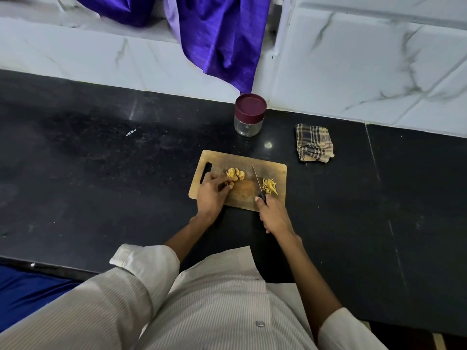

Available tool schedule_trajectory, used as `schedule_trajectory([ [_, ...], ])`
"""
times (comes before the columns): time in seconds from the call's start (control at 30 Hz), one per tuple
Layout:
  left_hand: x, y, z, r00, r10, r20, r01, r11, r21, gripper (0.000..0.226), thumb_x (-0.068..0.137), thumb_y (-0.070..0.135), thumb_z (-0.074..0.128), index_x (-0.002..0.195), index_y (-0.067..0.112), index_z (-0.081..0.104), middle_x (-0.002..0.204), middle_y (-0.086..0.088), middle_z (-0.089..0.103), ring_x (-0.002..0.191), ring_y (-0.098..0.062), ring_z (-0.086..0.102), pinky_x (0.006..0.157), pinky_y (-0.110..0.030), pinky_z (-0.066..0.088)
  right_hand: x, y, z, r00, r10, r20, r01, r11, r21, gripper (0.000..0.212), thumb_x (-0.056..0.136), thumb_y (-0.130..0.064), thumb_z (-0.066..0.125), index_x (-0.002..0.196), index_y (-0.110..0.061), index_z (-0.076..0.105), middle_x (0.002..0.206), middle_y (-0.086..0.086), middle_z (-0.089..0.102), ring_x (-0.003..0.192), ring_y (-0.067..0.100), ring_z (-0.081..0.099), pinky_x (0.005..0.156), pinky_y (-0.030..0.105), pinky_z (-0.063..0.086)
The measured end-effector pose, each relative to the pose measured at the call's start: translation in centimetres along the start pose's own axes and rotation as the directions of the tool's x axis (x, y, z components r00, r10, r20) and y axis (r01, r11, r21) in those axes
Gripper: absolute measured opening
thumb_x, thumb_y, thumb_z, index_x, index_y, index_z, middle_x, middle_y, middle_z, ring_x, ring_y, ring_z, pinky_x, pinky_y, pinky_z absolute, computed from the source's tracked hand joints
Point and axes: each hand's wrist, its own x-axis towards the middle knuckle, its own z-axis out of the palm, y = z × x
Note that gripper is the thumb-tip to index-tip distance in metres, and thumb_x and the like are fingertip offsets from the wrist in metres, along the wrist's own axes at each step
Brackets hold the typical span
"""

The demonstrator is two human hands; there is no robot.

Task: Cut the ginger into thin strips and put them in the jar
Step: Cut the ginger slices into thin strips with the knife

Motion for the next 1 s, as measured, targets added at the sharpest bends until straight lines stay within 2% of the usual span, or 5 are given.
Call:
schedule_trajectory([
  [0.23,-0.34,-0.21,0.56,0.998,0.041,-0.036,-0.037,0.993,0.115,0.026,0.089,0.023,0.066,0.114,0.017,0.069,0.109,0.002,0.05,0.08,-0.004,0.05,0.065,-0.008,0.036,0.32,0.07,0.18,0.999,0.031,-0.019,-0.03,0.999,0.026,0.031,0.104,-0.043,0.039,0.107,-0.016,0.054,0.105,0.013,0.063,0.076,0.025,0.063,0.068,0.046,0.06],
  [0.4,-0.27,-0.38,0.51,0.998,0.055,-0.016,-0.052,0.99,0.131,0.021,0.088,0.023,0.067,0.108,0.017,0.069,0.112,0.001,0.052,0.084,-0.008,0.054,0.07,-0.022,0.049,0.52,0.12,0.25,0.999,0.048,-0.01,-0.048,0.999,0.026,0.03,0.104,-0.043,0.039,0.109,-0.018,0.054,0.106,0.013,0.063,0.076,0.022,0.061,0.07,0.045,0.06],
  [0.63,-0.56,-0.21,0.26,0.997,0.074,-0.002,-0.073,0.986,0.15,0.017,0.089,0.022,0.066,0.104,0.015,0.068,0.11,0.001,0.052,0.081,-0.007,0.052,0.07,-0.027,0.051,0.62,0.23,0.31,0.999,0.04,-0.023,-0.039,0.999,0.019,0.03,0.104,-0.042,0.039,0.109,-0.017,0.054,0.106,0.014,0.064,0.069,0.022,0.062,0.059,0.038,0.059],
  [0.9,-0.68,-0.07,0.16,0.991,0.131,0.012,-0.131,0.974,0.183,0.015,0.09,0.022,0.065,0.102,0.013,0.067,0.114,0.0,0.052,0.082,-0.011,0.055,0.068,-0.029,0.051,0.7,0.25,0.49,0.999,0.035,-0.032,-0.034,0.999,0.023,0.029,0.104,-0.042,0.039,0.108,-0.017,0.054,0.104,0.015,0.064,0.068,0.02,0.06,0.064,0.043,0.06],
  [1.0,-0.64,-0.17,0.03,0.994,0.105,0.01,-0.105,0.983,0.15,0.017,0.09,0.022,0.065,0.104,0.013,0.067,0.116,0.0,0.051,0.084,-0.007,0.052,0.07,-0.024,0.047,0.64,0.13,0.58,0.999,0.033,-0.031,-0.033,0.999,0.009,0.03,0.104,-0.042,0.039,0.109,-0.017,0.054,0.103,0.015,0.065,0.071,0.022,0.06,0.07,0.048,0.06],
])
